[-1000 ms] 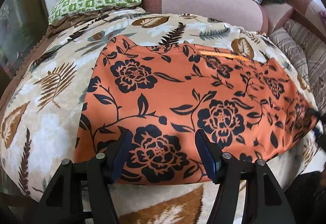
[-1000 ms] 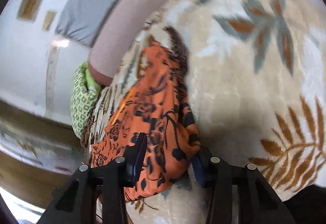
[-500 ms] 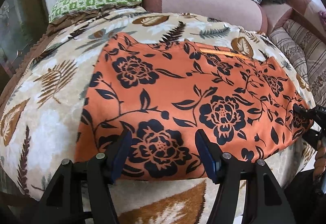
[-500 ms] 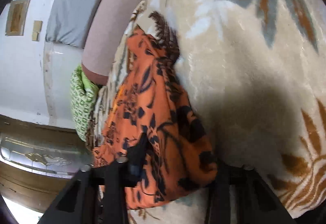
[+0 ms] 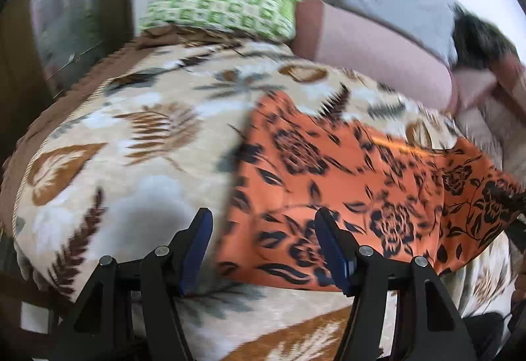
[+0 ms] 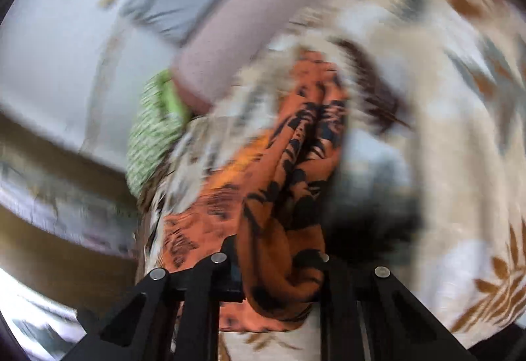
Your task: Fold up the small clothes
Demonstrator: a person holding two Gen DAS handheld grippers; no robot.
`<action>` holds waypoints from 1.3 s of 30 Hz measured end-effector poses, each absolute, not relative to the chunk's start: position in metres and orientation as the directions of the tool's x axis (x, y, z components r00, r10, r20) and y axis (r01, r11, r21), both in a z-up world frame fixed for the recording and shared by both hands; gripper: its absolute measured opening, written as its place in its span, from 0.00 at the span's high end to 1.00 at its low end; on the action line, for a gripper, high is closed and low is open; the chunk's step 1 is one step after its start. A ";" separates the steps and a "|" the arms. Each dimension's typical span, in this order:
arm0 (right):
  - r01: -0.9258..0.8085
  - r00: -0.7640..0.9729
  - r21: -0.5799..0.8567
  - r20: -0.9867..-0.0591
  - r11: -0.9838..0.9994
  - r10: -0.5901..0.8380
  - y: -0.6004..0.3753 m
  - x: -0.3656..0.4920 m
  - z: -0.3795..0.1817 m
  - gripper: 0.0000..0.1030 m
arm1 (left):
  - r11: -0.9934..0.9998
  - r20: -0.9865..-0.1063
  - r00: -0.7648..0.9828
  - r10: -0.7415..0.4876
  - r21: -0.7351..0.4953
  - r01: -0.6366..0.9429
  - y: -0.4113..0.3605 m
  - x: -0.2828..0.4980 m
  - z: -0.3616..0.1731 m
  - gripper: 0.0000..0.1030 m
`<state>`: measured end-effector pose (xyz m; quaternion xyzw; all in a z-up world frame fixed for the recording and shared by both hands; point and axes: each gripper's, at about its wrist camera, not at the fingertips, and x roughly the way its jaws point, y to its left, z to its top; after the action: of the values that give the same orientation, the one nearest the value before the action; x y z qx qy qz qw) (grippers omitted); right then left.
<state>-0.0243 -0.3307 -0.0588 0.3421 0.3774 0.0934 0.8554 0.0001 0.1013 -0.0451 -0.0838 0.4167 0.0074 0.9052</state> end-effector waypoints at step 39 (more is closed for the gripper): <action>-0.138 0.420 0.826 -0.451 0.547 0.788 -0.140 0.001 -0.127 0.30 | 0.983 -0.705 0.695 -0.141 -0.180 0.017 0.119 -0.012 -0.016 0.37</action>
<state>0.0009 -0.1398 -0.1272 0.3658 0.4439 0.3049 0.7591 -0.0120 0.1191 -0.0164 -0.0801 0.3881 -0.0431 0.9171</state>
